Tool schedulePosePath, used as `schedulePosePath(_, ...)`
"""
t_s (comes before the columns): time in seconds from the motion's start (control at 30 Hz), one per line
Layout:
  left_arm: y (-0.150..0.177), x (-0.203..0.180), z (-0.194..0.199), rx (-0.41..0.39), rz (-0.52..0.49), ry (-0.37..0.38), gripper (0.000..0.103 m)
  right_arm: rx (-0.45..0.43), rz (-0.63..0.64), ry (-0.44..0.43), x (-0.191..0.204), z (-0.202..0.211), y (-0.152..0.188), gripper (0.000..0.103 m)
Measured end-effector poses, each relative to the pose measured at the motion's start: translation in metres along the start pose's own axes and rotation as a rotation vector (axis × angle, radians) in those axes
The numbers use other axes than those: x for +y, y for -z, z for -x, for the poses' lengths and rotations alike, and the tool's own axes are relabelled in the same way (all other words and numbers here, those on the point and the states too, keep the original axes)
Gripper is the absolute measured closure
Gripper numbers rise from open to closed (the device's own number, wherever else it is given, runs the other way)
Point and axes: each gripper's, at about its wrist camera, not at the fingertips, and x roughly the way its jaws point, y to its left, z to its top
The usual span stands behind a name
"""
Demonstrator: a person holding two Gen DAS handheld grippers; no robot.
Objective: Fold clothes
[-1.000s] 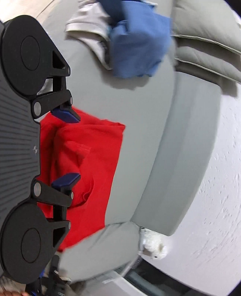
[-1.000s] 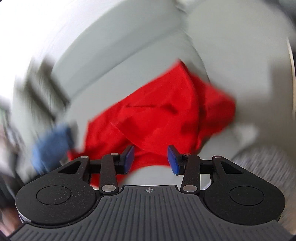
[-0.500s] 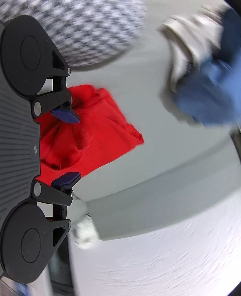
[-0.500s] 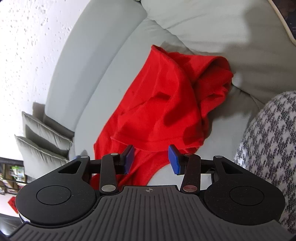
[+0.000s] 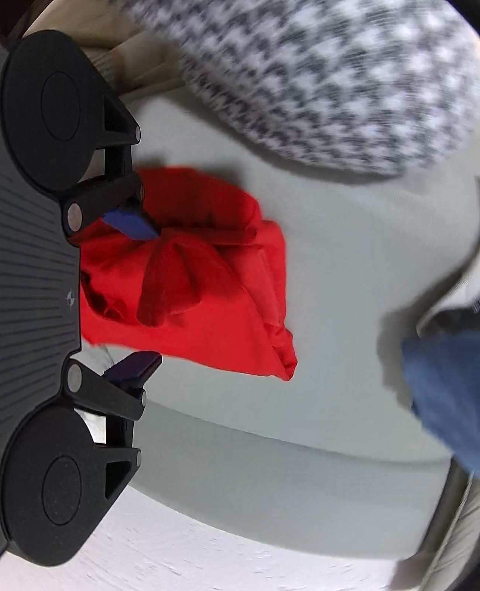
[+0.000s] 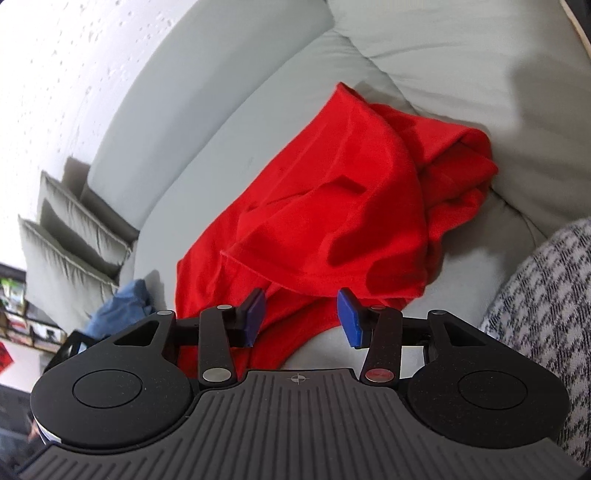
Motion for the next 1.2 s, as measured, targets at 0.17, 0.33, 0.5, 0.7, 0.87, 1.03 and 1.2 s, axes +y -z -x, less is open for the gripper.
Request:
schedulePosePath(0.17, -0.003, 0.007, -0.008, -0.002, 0.097, 0.024, 0.056, 0.001, 0.054, 0.002, 0.008, -0.001, 0.001, 0.054)
schedulePosePath(0.33, -0.005, 0.013, -0.012, -0.015, 0.02, -0.081, 0.086, 0.003, 0.08, 0.007, 0.009, -0.001, 0.001, 0.054)
schedulePosePath(0.5, -0.002, 0.005, -0.009, -0.023, -0.221, -0.103, 0.094, -0.011, 0.071, 0.018, 0.006, 0.002, -0.003, 0.052)
schedulePosePath(0.7, 0.017, -0.016, 0.0, -0.055, -0.676, -0.202, 0.096, -0.017, 0.1, 0.128, -0.006, 0.009, -0.02, 0.049)
schedulePosePath(0.87, 0.034, -0.018, 0.0, -0.033, -0.931, -0.285, 0.096, -0.026, -0.006, 0.182, -0.03, 0.01, -0.029, 0.049)
schedulePosePath(1.03, 0.041, -0.018, -0.011, -0.034, -0.998, -0.288, 0.096, -0.001, 0.002, 0.184, -0.037, -0.002, -0.031, 0.051)
schedulePosePath(1.2, 0.042, -0.018, -0.006, -0.036, -1.012, -0.276, 0.096, 0.019, 0.069, 0.183, -0.032, 0.0, -0.028, 0.068)
